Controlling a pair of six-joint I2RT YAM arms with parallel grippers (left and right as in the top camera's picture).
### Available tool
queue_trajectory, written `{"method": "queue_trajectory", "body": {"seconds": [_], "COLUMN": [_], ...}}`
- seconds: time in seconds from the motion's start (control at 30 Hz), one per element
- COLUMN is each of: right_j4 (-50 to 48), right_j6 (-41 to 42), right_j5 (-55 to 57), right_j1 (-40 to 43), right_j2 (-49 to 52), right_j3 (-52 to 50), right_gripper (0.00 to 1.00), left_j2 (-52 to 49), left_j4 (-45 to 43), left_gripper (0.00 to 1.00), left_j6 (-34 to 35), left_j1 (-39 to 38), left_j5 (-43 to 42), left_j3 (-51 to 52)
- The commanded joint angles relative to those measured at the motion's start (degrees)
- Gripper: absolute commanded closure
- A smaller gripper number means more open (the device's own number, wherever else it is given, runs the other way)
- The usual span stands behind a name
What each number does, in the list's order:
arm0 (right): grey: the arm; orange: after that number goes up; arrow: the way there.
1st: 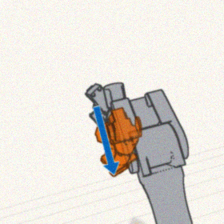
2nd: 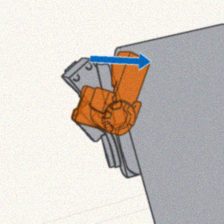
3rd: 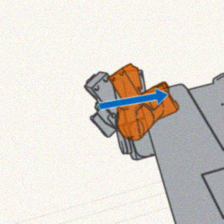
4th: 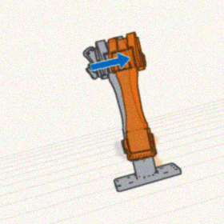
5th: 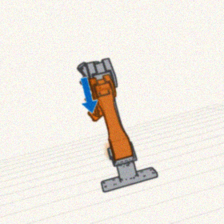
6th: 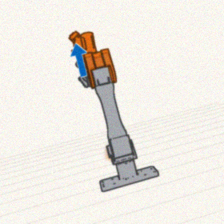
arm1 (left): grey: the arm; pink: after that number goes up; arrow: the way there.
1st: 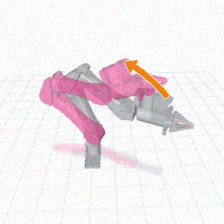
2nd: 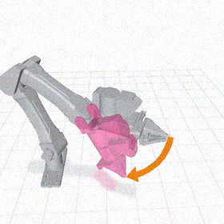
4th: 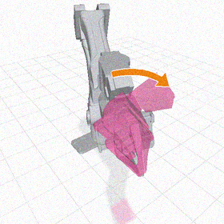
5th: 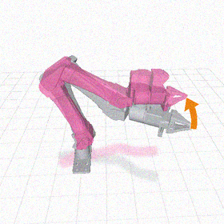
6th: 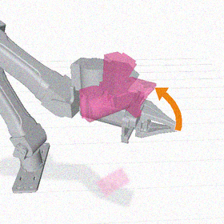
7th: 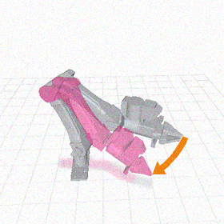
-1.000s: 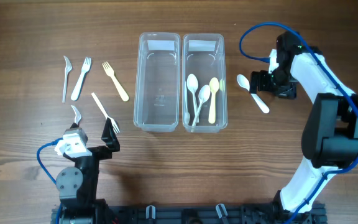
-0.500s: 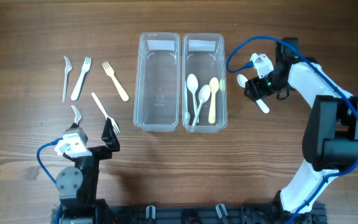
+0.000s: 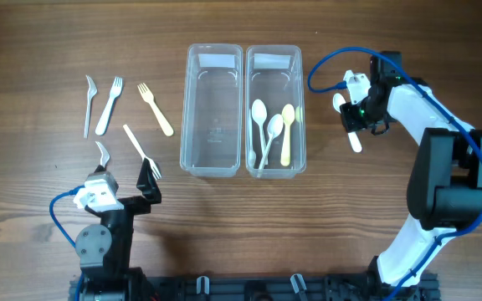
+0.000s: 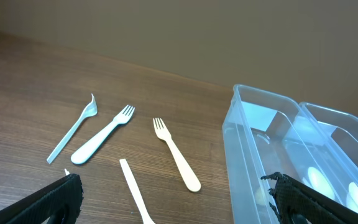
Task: Pack container
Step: 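Place the white spoon into the right container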
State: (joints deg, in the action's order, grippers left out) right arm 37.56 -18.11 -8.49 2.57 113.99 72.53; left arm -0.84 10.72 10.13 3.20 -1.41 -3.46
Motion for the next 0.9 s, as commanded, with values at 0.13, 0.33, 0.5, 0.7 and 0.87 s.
{"method": "queue_trajectory", "body": {"seconds": [0.13,0.33,0.5,0.7,0.87], "right_j4": [1.6,-0.9,-4.6,-5.9,-8.0], "right_j6": [13.9,18.4,19.6,25.5,25.6], "right_j5": [-4.0,-17.1,-15.2,-10.4,-10.8], "right_j1": [-0.1,-5.3,-19.1,-24.3,-24.3], "right_j2": [-8.6,-29.1,-27.2,-16.7,-16.1], "right_j3": [4.5,4.5,3.3,3.3,3.4], "right_gripper": [0.96,0.96,0.96,0.96,0.6], "left_j2": [0.3,0.3,0.3,0.3,0.3], "left_j4": [0.0,0.0,0.0,0.0,0.0], "left_gripper": [0.0,0.0,0.0,0.0,0.0], "left_j6": [-0.9,-0.9,-0.9,-0.9,-0.9], "left_j1": [0.5,0.5,0.5,0.5,0.5], "left_j5": [-0.5,-0.5,-0.5,-0.5,-0.5], "left_j3": [0.3,0.3,0.3,0.3,0.3]}}
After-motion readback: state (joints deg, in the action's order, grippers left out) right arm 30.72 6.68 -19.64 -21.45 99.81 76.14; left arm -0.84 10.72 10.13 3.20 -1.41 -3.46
